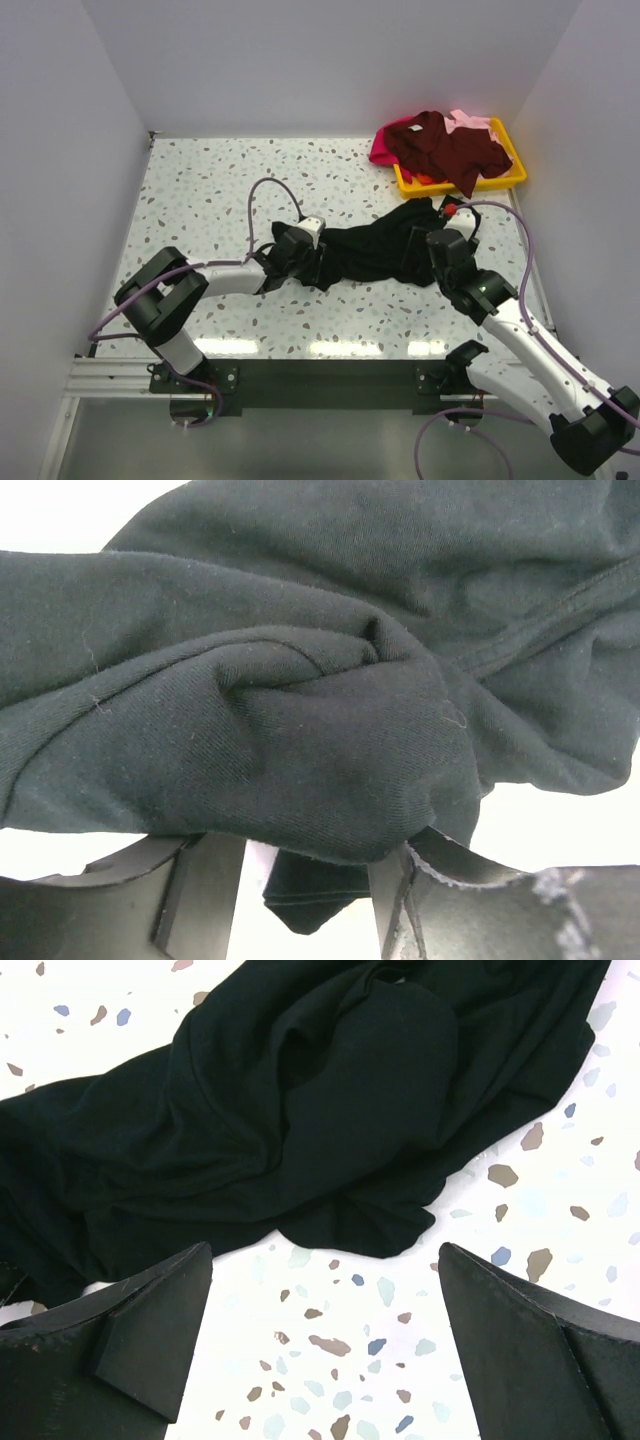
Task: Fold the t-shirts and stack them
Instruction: Flatten the tshirt out
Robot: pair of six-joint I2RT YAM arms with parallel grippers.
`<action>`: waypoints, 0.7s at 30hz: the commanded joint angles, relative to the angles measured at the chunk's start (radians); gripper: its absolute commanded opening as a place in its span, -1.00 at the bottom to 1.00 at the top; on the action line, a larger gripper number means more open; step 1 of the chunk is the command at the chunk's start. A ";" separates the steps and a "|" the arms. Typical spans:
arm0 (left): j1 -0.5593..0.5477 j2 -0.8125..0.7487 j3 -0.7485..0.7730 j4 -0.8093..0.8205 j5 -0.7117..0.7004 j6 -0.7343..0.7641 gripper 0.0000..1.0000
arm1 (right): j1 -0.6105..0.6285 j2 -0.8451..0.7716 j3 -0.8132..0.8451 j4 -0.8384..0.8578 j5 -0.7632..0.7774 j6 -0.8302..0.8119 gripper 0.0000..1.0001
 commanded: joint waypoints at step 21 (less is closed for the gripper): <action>0.009 -0.229 0.049 -0.144 -0.076 -0.032 -1.00 | -0.005 -0.005 0.022 -0.024 0.045 -0.010 0.97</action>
